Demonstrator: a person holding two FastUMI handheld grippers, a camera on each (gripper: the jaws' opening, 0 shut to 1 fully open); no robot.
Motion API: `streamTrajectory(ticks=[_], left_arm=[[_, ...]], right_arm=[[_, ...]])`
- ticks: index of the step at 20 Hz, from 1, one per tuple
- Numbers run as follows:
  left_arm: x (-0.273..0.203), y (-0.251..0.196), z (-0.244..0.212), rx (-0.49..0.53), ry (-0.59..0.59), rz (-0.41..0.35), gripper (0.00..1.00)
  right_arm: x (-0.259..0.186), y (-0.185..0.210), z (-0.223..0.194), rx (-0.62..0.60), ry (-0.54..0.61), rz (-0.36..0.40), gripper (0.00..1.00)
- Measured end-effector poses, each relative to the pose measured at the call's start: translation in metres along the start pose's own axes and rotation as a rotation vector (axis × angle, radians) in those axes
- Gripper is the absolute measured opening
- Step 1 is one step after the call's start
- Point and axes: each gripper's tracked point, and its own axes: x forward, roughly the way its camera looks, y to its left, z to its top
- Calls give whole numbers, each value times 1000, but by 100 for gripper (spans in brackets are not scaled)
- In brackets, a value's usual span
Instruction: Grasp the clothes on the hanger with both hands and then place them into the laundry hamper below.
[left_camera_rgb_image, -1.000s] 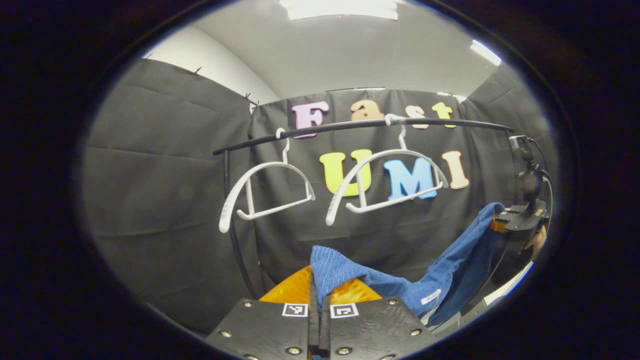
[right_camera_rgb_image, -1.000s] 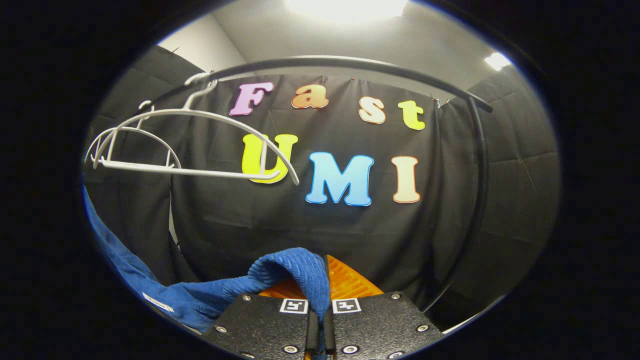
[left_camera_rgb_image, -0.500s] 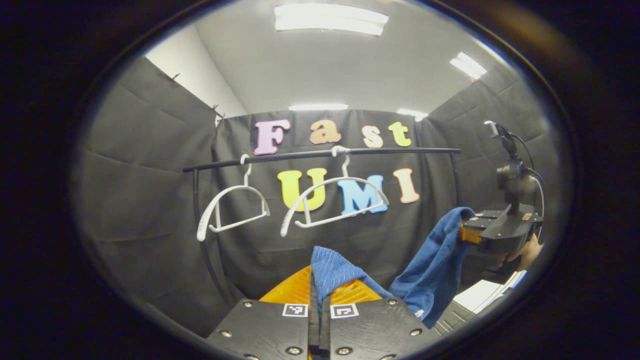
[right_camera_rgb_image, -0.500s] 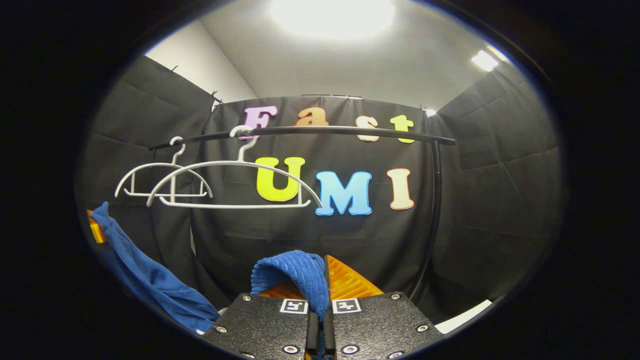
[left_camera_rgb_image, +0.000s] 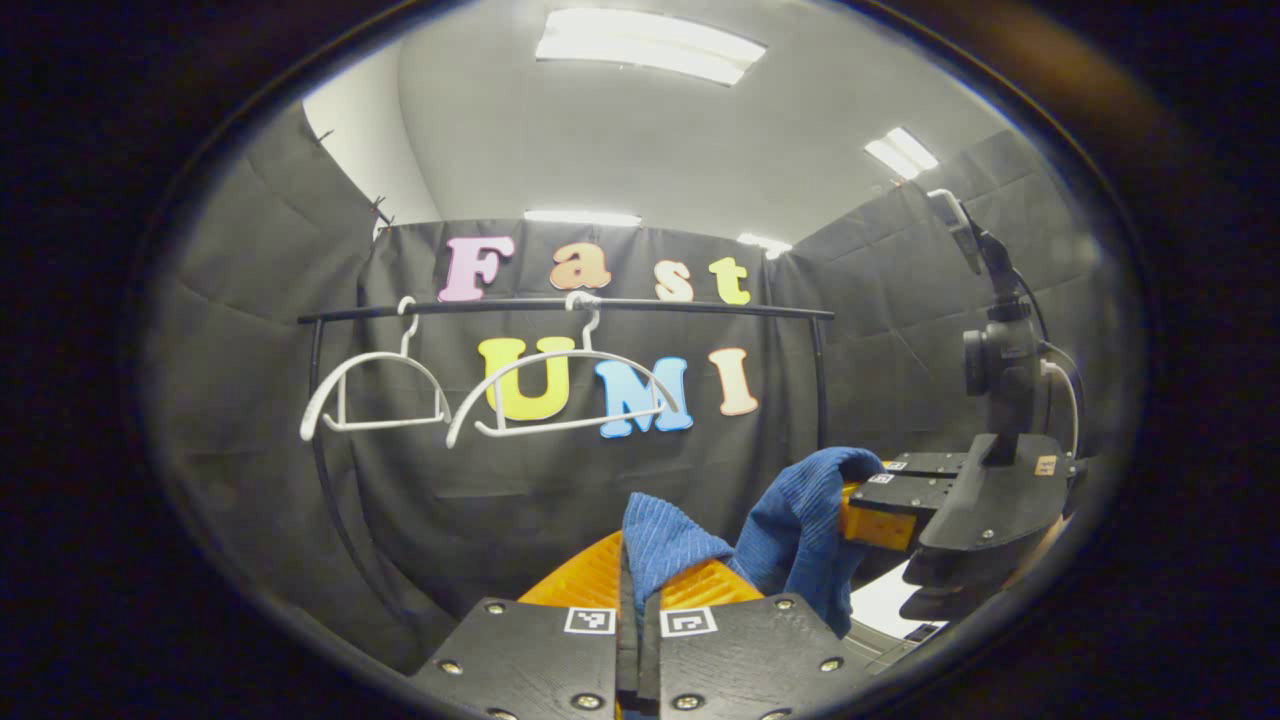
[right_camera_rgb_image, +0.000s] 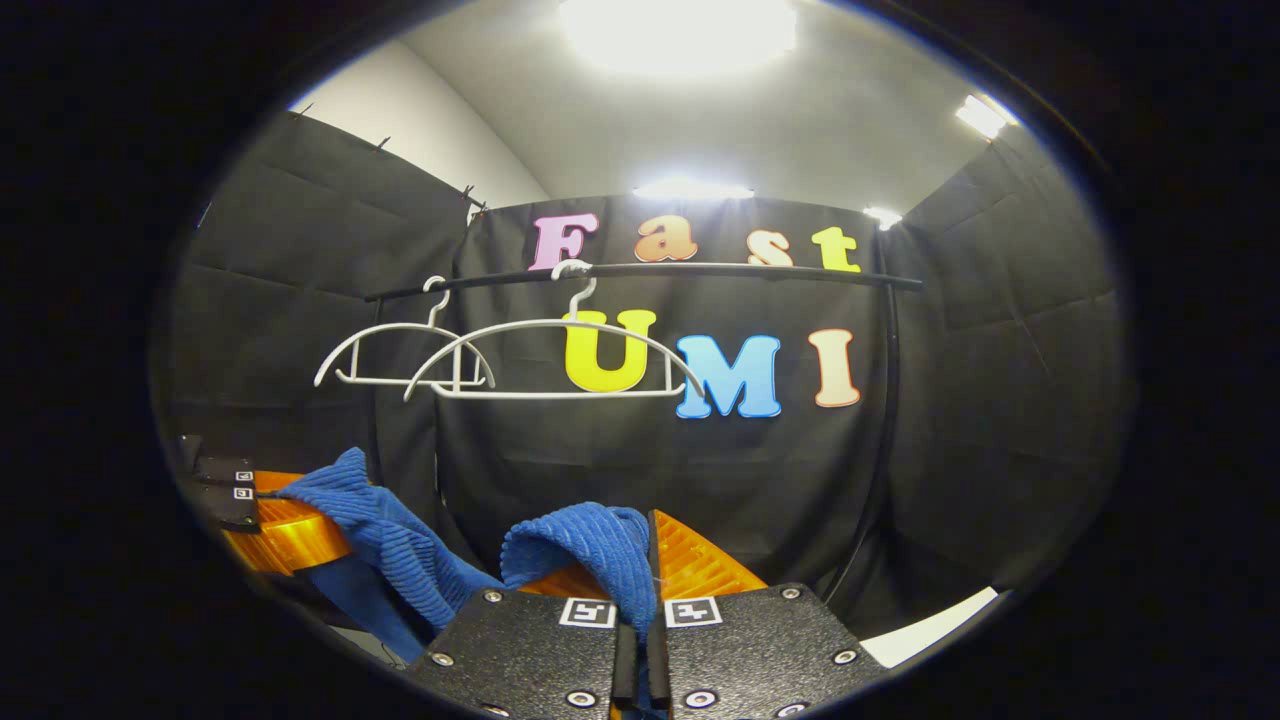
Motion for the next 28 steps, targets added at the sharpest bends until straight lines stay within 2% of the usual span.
streamTrajectory(ticks=[4,8,17,22,24,28], left_arm=[[7,-9,-47,-30,55,7,0],[3,2,-99,-28,138,45,0],[-18,24,-204,-69,306,130,0],[-26,34,-258,-68,393,154,3],[-31,42,-276,-70,440,165,0],[-48,40,-326,-71,541,181,1]], right_arm=[[-5,16,-50,40,88,50,3],[-8,25,-98,46,182,74,4],[-17,34,-194,-9,354,75,4],[-24,31,-239,-33,435,58,4],[-28,31,-262,-35,474,54,4],[-36,27,-299,-52,561,55,5]])
